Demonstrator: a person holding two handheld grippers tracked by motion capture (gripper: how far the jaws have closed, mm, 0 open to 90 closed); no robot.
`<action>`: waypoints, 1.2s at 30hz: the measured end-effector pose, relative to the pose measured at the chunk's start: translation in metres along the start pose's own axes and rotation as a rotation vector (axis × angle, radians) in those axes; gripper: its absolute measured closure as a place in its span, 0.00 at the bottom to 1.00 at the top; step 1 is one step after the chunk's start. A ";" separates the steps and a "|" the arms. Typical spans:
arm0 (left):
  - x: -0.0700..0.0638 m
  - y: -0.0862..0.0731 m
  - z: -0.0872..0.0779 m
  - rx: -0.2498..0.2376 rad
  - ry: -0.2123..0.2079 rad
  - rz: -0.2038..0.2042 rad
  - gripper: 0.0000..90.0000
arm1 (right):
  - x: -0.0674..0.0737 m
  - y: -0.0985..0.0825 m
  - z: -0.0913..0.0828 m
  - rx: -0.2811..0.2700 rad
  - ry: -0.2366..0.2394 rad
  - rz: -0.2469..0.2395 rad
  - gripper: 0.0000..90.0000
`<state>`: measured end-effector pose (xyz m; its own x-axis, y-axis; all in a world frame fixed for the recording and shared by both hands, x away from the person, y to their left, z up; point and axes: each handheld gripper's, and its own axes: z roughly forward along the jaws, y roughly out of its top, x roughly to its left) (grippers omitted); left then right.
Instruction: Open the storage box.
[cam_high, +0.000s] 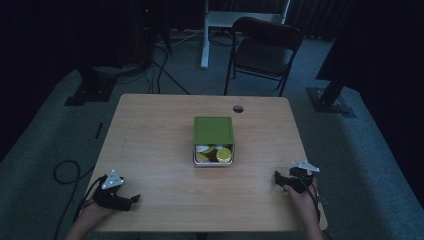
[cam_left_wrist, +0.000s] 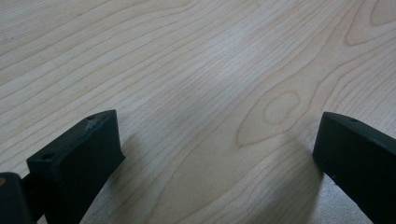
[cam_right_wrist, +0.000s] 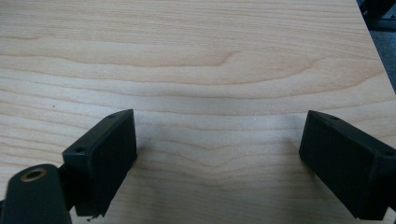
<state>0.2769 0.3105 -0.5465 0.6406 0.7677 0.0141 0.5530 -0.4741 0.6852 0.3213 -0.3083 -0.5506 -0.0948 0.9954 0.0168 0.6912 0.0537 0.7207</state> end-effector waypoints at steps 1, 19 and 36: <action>0.000 0.000 0.000 0.000 0.000 0.000 0.01 | 0.000 0.000 0.000 0.000 0.000 0.000 0.12; -0.010 0.006 0.000 0.006 0.006 0.069 0.05 | 0.000 0.000 0.000 0.000 0.000 0.000 0.12; -0.032 0.028 0.006 -0.019 0.002 0.168 0.05 | 0.000 0.000 0.000 0.000 0.000 -0.001 0.12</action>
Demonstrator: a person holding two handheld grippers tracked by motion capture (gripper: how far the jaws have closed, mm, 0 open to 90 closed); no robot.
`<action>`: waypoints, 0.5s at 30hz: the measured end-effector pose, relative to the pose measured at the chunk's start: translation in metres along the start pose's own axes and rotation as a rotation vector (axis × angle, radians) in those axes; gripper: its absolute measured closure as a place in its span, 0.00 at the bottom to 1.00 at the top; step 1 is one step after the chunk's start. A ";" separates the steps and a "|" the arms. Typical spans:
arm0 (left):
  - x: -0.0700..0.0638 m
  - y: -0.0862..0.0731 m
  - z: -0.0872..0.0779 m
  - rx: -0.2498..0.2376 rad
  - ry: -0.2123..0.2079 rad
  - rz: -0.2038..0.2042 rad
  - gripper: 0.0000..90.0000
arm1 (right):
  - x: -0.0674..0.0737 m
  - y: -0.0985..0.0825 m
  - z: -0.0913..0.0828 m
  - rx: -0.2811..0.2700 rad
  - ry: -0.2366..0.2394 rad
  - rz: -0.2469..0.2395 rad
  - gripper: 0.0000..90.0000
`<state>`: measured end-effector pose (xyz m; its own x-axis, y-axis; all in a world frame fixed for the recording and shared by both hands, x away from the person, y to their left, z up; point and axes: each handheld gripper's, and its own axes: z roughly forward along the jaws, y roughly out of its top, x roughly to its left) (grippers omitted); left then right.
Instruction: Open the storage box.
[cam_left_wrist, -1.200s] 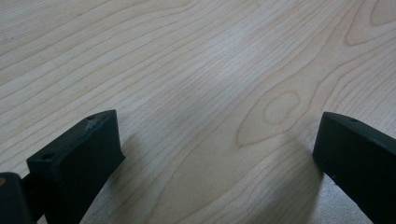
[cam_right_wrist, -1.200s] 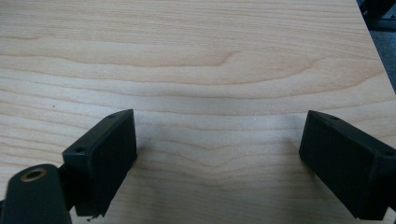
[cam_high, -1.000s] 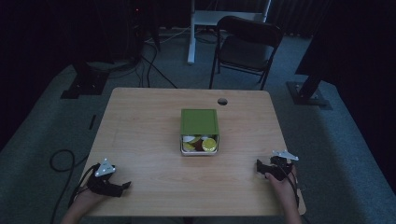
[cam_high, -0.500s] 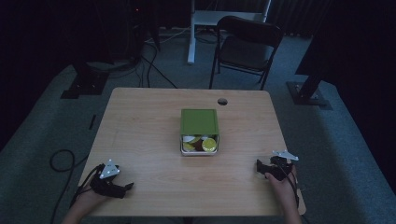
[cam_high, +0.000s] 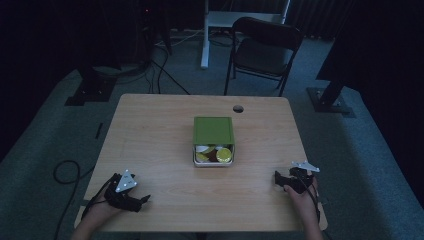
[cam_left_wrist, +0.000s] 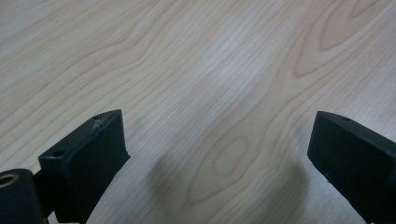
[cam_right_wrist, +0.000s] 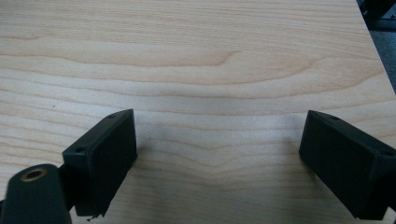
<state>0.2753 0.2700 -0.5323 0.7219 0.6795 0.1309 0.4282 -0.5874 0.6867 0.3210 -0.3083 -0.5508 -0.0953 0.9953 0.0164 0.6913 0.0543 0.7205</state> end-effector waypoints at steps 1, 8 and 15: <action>-0.001 0.001 0.001 0.003 0.001 0.009 0.05 | 0.000 0.000 0.000 0.000 0.000 0.001 0.12; -0.003 0.007 0.006 0.000 -0.006 0.023 0.05 | 0.000 0.000 0.000 0.000 0.000 0.000 0.12; -0.010 0.014 0.011 -0.003 -0.001 0.060 0.05 | 0.000 0.000 0.000 0.000 0.000 0.000 0.12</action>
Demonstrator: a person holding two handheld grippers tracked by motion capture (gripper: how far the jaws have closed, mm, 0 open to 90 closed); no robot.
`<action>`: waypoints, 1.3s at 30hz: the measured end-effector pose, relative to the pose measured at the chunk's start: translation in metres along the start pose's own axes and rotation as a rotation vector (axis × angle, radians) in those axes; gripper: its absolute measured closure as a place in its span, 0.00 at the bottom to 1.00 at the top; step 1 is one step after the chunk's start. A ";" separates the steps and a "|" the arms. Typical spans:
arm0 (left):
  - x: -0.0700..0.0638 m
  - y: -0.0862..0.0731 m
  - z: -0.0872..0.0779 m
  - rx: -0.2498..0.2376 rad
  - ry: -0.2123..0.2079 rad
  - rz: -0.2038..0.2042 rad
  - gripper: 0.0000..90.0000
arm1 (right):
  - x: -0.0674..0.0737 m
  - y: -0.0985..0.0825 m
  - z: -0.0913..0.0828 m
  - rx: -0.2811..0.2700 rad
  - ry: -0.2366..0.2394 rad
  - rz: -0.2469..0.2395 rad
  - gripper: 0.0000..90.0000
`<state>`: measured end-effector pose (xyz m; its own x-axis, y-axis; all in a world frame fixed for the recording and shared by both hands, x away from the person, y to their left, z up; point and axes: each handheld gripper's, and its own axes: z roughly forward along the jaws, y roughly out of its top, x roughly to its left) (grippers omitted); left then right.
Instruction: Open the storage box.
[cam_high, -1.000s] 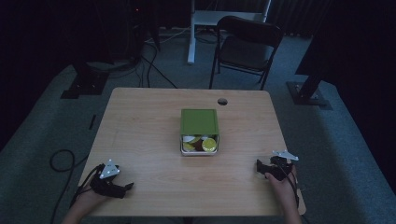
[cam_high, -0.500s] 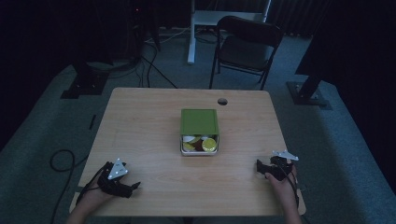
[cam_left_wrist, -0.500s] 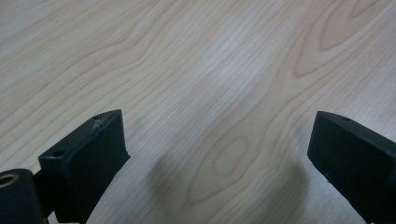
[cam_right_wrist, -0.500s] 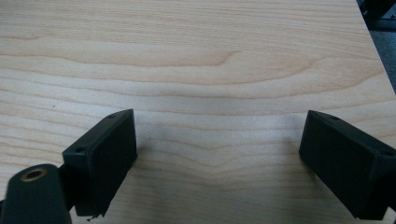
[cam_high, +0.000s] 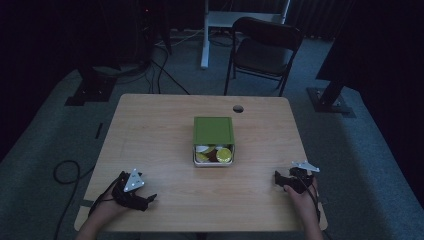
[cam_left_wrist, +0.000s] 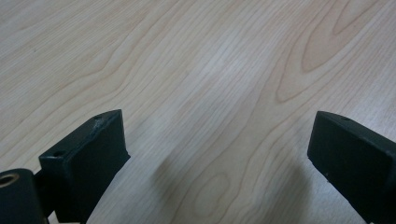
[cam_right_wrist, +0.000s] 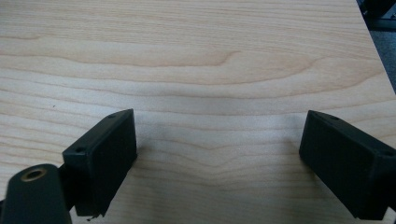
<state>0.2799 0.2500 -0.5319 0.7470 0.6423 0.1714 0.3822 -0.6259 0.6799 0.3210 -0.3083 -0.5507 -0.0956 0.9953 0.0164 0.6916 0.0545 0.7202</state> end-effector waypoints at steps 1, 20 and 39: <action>-0.001 0.001 0.001 0.000 -0.004 0.004 0.05 | 0.000 0.000 0.000 0.000 0.000 0.000 0.12; -0.020 0.029 0.012 -0.024 0.002 0.110 0.06 | 0.000 0.000 0.000 0.000 0.000 0.000 0.12; -0.046 0.058 0.022 -0.051 0.023 0.243 0.06 | 0.000 0.000 0.000 -0.001 0.000 0.000 0.12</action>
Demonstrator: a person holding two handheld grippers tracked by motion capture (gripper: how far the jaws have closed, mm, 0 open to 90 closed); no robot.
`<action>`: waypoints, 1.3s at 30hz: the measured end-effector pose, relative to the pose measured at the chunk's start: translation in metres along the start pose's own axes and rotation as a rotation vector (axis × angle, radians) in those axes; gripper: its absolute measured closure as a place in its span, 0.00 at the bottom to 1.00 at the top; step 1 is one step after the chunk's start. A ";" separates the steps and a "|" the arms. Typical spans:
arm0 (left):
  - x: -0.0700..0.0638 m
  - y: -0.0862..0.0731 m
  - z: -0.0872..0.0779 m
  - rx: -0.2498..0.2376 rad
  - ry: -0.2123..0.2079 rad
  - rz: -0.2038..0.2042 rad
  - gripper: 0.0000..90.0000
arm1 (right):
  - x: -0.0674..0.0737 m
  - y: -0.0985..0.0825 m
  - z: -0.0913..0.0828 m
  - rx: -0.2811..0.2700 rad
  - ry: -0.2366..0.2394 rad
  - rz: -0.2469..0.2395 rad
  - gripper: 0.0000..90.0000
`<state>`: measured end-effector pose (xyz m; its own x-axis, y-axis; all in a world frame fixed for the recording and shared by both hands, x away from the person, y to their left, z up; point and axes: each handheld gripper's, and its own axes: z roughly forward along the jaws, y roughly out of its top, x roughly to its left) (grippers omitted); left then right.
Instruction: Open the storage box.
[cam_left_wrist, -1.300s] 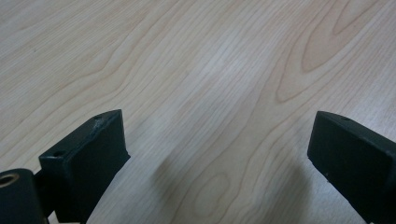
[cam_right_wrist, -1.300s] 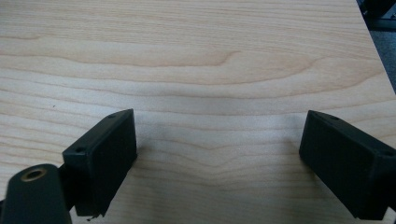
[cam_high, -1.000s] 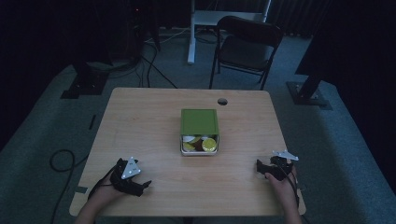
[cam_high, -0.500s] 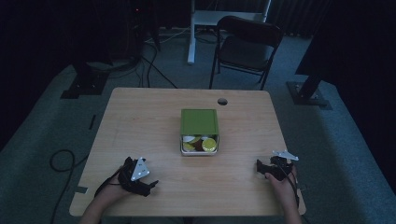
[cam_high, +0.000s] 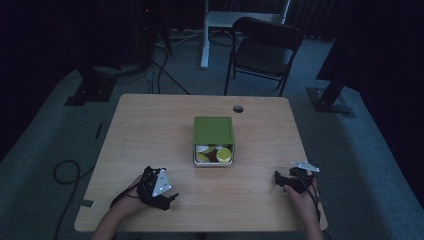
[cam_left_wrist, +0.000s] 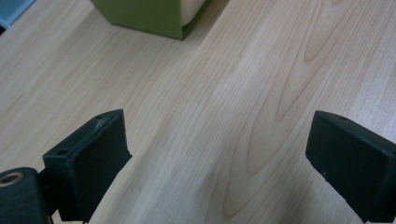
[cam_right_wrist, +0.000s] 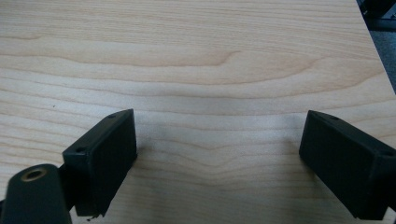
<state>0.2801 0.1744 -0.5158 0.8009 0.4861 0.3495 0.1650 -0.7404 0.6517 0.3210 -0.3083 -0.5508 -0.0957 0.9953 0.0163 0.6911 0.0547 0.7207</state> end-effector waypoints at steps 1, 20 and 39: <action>-0.001 0.002 0.001 -0.002 0.003 0.007 0.06 | 0.000 0.000 0.000 0.000 0.000 0.000 0.12; -0.019 0.029 0.013 -0.020 0.030 0.165 0.06 | 0.000 0.000 0.000 0.000 0.000 0.000 0.12; -0.033 0.051 0.027 -0.050 0.118 0.279 0.06 | 0.000 0.000 0.000 -0.002 0.002 0.002 0.12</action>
<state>0.2774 0.1086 -0.5123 0.7385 0.3196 0.5937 -0.0830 -0.8307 0.5505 0.3209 -0.3088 -0.5508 -0.0960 0.9952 0.0188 0.6899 0.0529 0.7220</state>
